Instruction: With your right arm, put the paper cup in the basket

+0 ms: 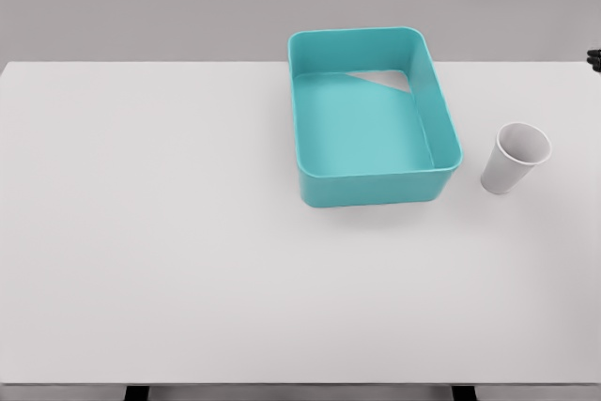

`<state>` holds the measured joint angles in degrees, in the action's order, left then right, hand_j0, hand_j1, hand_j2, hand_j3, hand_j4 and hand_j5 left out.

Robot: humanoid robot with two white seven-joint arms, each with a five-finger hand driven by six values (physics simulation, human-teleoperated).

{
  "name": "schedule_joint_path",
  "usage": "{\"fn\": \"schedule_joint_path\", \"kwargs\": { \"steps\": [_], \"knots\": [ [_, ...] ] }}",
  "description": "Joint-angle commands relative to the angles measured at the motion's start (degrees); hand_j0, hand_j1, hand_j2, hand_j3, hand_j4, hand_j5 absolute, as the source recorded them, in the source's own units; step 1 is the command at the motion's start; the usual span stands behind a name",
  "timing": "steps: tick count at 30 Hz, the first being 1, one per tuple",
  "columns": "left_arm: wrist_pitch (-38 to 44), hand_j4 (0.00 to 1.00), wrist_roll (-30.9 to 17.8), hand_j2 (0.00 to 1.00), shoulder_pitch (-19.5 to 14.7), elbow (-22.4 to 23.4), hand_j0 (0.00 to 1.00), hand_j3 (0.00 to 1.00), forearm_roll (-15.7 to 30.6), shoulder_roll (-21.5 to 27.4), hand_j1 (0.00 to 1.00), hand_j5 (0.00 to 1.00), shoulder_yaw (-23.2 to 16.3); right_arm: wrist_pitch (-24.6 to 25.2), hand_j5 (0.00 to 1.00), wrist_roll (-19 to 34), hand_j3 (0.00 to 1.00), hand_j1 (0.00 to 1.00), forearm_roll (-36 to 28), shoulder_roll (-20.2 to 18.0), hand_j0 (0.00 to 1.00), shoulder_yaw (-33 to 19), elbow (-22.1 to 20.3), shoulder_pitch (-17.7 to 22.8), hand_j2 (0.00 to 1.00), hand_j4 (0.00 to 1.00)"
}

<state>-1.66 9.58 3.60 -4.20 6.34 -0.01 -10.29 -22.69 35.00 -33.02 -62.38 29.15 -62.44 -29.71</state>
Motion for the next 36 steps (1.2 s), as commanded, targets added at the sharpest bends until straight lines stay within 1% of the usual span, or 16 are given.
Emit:
{"fn": "schedule_joint_path", "kwargs": {
  "steps": [1,2,4,5,7,8,18,24,36],
  "knots": [
    [0.0,1.00,0.0,1.00,0.0,0.0,1.00,1.00,0.0,0.0,1.00,1.00,0.0,-0.8,1.00,0.0,1.00,1.00,-0.1,1.5,1.00,1.7,2.4,0.0,1.00,1.00],
    [0.0,1.00,0.0,1.00,0.1,0.0,1.00,1.00,0.0,0.0,1.00,1.00,0.0,-1.1,1.00,0.0,1.00,1.00,0.0,2.2,1.00,2.0,2.9,0.0,1.00,1.00],
    [0.0,1.00,0.0,1.00,0.0,0.1,1.00,1.00,0.0,0.0,1.00,1.00,0.0,-1.6,1.00,0.0,1.00,1.00,0.0,2.4,1.00,3.0,3.3,0.3,1.00,1.00],
    [0.0,1.00,0.0,1.00,0.1,0.0,1.00,1.00,0.0,0.0,1.00,1.00,0.0,-1.6,1.00,0.0,1.00,1.00,0.1,3.4,1.00,3.3,3.4,0.4,1.00,1.00],
    [0.0,1.00,0.0,1.00,0.1,0.0,1.00,1.00,0.0,0.0,1.00,1.00,0.0,-1.6,1.00,0.0,1.00,1.00,1.3,5.4,1.00,3.3,5.0,0.3,1.00,1.00],
    [0.0,1.00,0.0,1.00,0.1,0.0,1.00,1.00,0.0,0.0,1.00,1.00,0.0,-1.6,1.00,0.0,1.00,1.00,1.8,5.7,1.00,3.3,5.6,0.3,1.00,1.00],
    [0.0,1.00,0.0,1.00,0.1,0.0,1.00,1.00,0.0,0.0,1.00,1.00,0.0,-1.6,1.00,0.0,1.00,1.00,2.0,6.0,1.00,4.2,5.6,0.4,1.00,1.00],
    [0.0,1.00,0.0,1.00,0.1,0.1,1.00,1.00,0.0,0.0,1.00,1.00,0.0,-1.5,1.00,0.0,1.00,1.00,2.8,8.1,1.00,4.9,5.6,0.3,1.00,1.00],
    [0.0,1.00,0.0,1.00,0.1,0.0,1.00,1.00,0.0,0.0,1.00,1.00,0.0,-1.3,1.00,0.0,1.00,1.00,3.1,9.2,1.00,6.3,5.7,0.2,1.00,1.00]
  ]
}}
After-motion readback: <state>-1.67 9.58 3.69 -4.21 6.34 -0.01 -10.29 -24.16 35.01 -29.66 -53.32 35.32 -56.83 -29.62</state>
